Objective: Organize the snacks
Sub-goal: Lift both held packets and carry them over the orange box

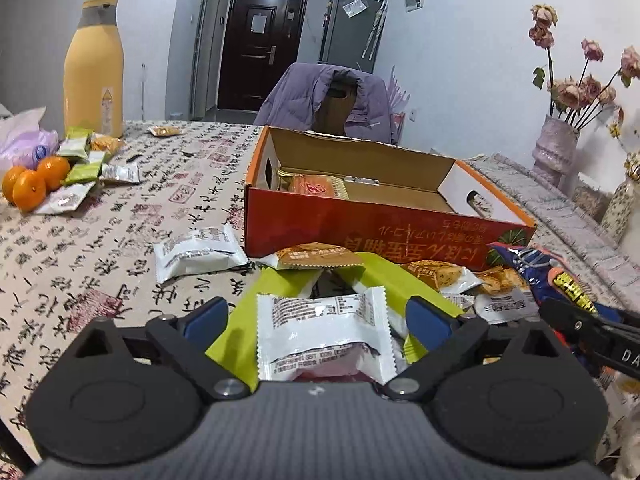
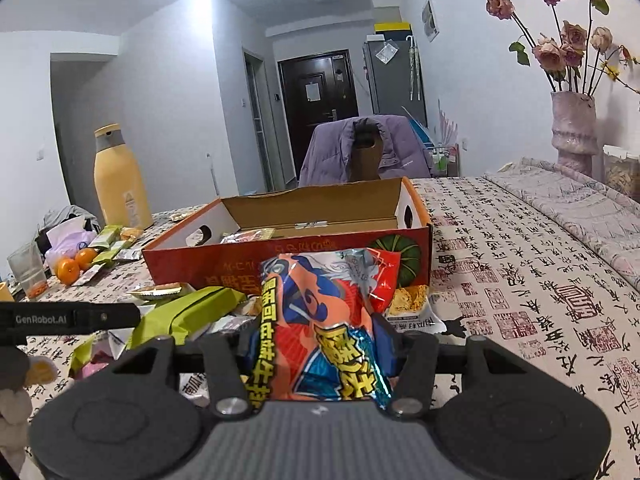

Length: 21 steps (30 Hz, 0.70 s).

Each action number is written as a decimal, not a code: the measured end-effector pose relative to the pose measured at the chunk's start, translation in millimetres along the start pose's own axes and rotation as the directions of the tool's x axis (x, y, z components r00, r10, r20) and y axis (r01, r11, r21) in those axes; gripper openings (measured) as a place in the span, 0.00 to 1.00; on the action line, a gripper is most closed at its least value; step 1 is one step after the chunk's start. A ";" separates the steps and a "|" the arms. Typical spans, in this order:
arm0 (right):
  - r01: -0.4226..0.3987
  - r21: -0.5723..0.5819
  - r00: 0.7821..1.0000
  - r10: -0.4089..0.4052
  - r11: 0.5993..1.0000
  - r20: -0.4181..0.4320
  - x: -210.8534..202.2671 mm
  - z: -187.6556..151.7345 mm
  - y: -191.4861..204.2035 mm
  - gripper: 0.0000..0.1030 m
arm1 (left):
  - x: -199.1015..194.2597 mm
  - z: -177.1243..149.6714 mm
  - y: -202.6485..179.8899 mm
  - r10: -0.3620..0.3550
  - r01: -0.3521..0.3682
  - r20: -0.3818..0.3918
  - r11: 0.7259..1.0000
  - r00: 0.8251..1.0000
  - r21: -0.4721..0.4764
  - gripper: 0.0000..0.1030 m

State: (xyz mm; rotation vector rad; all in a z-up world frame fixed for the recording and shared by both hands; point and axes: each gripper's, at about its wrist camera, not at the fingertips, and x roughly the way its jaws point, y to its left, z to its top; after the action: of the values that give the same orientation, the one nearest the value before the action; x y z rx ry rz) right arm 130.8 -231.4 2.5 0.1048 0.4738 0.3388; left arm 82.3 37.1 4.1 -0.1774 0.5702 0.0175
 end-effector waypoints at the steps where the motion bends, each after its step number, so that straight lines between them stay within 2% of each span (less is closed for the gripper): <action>1: -0.001 0.000 1.000 0.001 1.000 0.001 -0.6 0.0 0.1 0.50 | -0.9 0.3 1.4 -0.004 0.004 0.000 1.000 1.000 -0.013 0.89; 3: -0.002 0.000 1.000 0.002 1.000 0.003 -1.8 -1.1 -0.4 0.50 | -1.9 0.9 4.9 -0.001 0.001 0.002 1.000 1.000 -0.030 0.84; 6: -0.003 0.003 1.000 0.003 1.000 0.002 -2.6 -1.5 -0.7 0.50 | -2.2 1.4 7.6 0.004 -0.004 0.001 0.999 1.000 -0.044 0.84; 12: -0.005 0.004 1.000 0.005 1.000 -0.001 -3.9 -2.9 -0.7 0.50 | 5.3 -3.8 1.3 0.008 -0.008 -0.041 1.000 0.999 -0.012 0.82; 18: -0.004 0.007 1.000 0.004 1.000 -0.001 -5.4 -2.7 -1.5 0.50 | 1.5 -5.8 -1.6 0.042 -0.042 -0.014 0.999 0.999 0.024 0.61; 21: -0.006 0.007 1.000 0.006 1.000 -0.001 -5.7 -3.3 -1.0 0.50 | -1.4 -7.5 -2.6 0.043 -0.043 0.001 0.998 0.999 0.043 0.57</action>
State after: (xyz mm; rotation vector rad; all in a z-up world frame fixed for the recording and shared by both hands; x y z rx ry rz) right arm 124.8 -234.2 1.8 0.1124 0.4761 0.3433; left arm 77.3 33.3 -0.9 -0.1237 0.5737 0.0473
